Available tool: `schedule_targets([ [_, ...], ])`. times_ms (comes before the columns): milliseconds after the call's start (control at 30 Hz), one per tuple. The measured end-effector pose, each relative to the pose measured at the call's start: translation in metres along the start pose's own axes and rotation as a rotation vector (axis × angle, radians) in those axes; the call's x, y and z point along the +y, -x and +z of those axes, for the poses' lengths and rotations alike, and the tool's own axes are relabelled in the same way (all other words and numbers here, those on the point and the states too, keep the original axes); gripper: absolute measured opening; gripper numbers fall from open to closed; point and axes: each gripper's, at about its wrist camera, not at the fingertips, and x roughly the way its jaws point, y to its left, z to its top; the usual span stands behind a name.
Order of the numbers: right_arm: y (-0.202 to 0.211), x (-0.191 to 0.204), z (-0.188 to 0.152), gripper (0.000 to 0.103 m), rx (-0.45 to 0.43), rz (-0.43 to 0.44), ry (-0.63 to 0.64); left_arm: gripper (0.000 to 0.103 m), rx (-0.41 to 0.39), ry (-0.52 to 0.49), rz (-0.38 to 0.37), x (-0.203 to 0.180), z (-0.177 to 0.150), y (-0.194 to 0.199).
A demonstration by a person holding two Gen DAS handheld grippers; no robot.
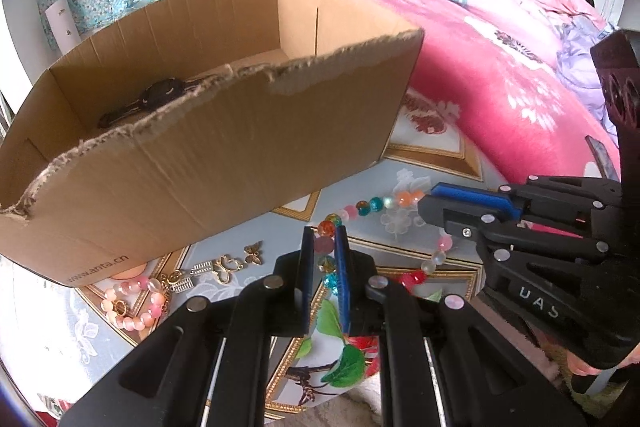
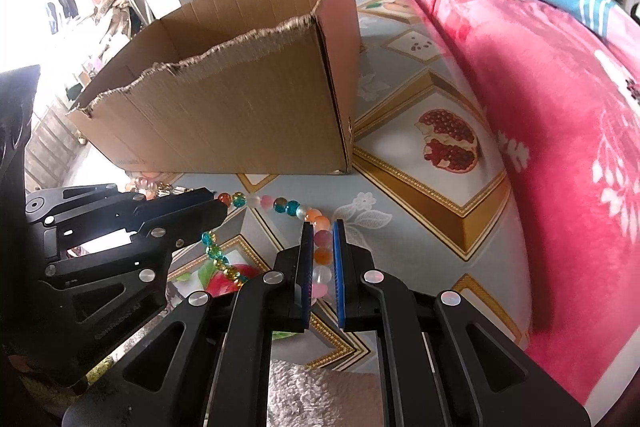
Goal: Organize jewelry
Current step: 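Lift the bead bracelet with the left tool and carry it over the box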
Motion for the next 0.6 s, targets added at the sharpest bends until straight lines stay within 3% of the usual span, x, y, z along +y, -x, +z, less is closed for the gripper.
schedule_targets([
  [300, 0.037, 0.009, -0.005, 0.007, -0.094, -0.025, 0.023, 0.010, -0.088, 0.004, -0.035, -0.003, 0.001, 0.038],
  [600, 0.103, 0.033, 0.017, 0.007, -0.285, -0.033, 0.117, 0.010, -0.265, 0.005, -0.093, 0.003, 0.017, 0.115],
])
